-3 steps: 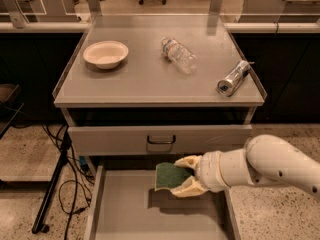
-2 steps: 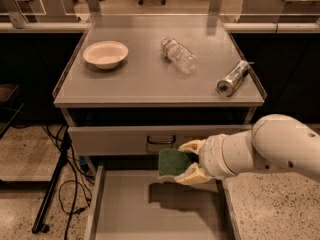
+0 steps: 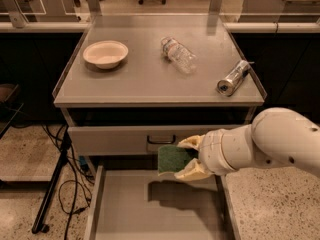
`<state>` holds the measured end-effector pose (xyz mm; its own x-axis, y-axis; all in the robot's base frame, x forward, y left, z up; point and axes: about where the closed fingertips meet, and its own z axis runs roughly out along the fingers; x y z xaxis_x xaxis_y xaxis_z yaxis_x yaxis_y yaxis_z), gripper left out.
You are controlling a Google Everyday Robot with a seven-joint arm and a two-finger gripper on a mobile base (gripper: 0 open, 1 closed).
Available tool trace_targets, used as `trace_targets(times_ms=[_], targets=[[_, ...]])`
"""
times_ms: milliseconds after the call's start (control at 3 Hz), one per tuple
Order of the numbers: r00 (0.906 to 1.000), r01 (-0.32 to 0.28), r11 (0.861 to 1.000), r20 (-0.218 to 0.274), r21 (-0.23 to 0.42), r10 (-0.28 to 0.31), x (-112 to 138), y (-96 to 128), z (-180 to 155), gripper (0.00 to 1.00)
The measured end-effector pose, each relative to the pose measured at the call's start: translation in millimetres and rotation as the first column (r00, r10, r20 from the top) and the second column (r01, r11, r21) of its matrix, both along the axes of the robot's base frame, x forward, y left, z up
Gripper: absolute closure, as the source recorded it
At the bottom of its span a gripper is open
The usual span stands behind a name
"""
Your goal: Pick sponge from middle drawer and place on counter
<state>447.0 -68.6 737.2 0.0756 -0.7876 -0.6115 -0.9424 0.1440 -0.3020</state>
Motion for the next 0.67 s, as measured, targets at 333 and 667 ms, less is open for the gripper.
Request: trace_targets(times_ms=[333,667], targets=[[0.9985,-0.008,0.998,0.053,-0.065,0.012,12,0,47,1.00],[0.9893,-0.017,0.992,0.142,-0.121,0.035,23,-1,123,1.00]])
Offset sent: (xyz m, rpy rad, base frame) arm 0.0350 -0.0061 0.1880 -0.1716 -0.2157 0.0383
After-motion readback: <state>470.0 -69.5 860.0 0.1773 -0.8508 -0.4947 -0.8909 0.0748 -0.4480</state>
